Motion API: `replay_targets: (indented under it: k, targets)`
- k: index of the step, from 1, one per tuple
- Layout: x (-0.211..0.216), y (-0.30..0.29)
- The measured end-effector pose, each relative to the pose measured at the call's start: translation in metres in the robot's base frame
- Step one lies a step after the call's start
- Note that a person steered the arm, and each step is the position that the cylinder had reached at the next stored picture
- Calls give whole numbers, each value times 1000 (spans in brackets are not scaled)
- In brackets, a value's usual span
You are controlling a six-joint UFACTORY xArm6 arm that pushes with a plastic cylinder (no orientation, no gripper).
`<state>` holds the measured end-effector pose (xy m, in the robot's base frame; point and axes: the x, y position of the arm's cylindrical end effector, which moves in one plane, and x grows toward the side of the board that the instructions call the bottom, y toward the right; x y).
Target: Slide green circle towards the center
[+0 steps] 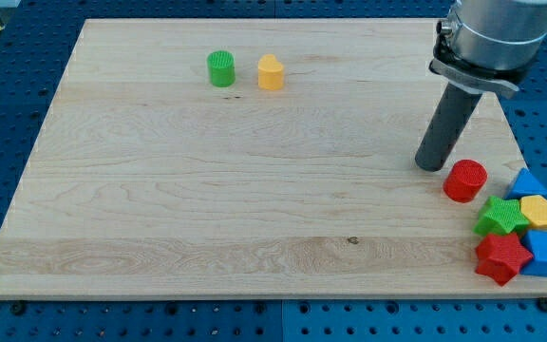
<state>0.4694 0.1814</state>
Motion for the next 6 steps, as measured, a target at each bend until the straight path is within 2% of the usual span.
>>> replay_targets:
  k: [3,4,5,6]
  targets:
    - [25,25]
    - [10,12]
    - [-7,-33]
    - [-22,-108]
